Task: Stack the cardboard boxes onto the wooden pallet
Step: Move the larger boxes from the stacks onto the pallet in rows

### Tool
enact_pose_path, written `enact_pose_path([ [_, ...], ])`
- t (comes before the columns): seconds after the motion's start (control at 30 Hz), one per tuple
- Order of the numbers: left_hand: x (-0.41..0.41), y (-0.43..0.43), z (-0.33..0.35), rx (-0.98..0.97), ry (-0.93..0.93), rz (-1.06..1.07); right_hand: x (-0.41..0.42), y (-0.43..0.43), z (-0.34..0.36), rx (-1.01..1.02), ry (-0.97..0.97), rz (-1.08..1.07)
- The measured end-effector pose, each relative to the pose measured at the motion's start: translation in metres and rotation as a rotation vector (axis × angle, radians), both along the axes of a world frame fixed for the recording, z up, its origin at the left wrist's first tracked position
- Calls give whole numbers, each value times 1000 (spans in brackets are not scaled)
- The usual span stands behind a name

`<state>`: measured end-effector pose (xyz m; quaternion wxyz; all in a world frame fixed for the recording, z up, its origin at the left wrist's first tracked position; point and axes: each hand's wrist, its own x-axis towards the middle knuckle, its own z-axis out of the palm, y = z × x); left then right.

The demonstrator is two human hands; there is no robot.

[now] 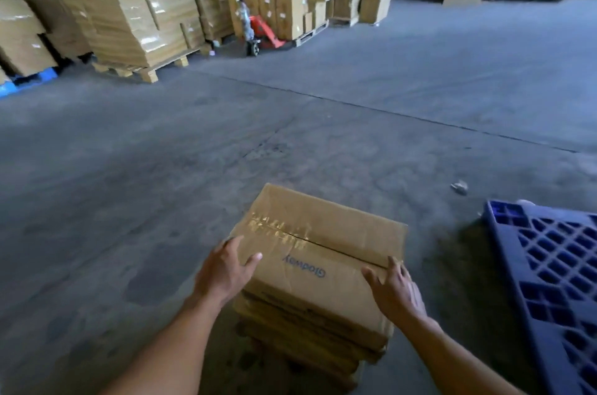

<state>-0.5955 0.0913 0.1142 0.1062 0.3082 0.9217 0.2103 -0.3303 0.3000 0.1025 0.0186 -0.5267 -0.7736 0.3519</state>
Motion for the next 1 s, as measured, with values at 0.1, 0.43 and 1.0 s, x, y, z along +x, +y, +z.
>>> enact_pose_path([
  [0.1, -42, 14, -39, -48, -47, -56, -4, -2, -26, -43, -54, -111],
  [0.43, -131, 25, -124, -172, -170, -103, -4, -33, -72, -205, -199, -414],
  [1.0, -158, 50, -84, 91, -796, 232, -12, 10, -37, -420, 190, -640],
])
